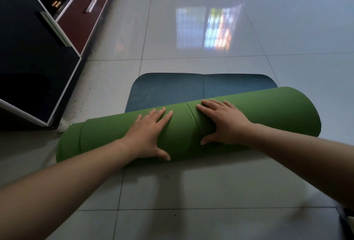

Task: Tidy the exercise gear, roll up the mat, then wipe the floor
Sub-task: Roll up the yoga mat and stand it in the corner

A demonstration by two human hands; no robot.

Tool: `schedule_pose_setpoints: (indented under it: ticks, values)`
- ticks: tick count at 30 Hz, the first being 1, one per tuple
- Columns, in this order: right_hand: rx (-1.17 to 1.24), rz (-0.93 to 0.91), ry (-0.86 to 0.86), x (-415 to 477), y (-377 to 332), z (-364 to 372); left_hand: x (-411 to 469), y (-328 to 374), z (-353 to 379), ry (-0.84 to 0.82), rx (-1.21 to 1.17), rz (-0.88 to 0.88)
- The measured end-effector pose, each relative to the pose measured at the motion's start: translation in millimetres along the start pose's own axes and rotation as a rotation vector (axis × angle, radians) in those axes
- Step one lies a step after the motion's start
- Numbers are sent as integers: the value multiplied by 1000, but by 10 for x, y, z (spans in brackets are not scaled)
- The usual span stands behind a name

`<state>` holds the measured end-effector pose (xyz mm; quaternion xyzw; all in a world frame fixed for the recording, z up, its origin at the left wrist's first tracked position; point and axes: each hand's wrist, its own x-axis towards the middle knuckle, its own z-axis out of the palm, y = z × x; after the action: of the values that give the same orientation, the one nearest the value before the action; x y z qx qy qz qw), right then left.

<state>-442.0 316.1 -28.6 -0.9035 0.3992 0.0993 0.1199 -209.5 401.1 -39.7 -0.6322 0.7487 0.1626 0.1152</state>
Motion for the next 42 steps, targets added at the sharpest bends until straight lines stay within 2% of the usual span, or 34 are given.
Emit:
schedule_pose_setpoints:
  ticks: [4,11,24,31,36,42]
  values:
    - [53,75,49,4,20,1,133,-68,1,-53,57,19]
    - [-60,-5,-34,-48,83,-39,109,-83,-26,3,7,68]
    - [-50,-2,21,-214,-21,-60,-77,29,-41,111,-12,72]
    - [-37,0,43,-314,-70,-63,-177,74,-67,113,-2,71]
    - [-22,-5,21,-423,-141,-98,-289,81,-93,73,-13,91]
    - [-10,-39,-85,-580,-215,-165,-460,90,-69,-47,-52,120]
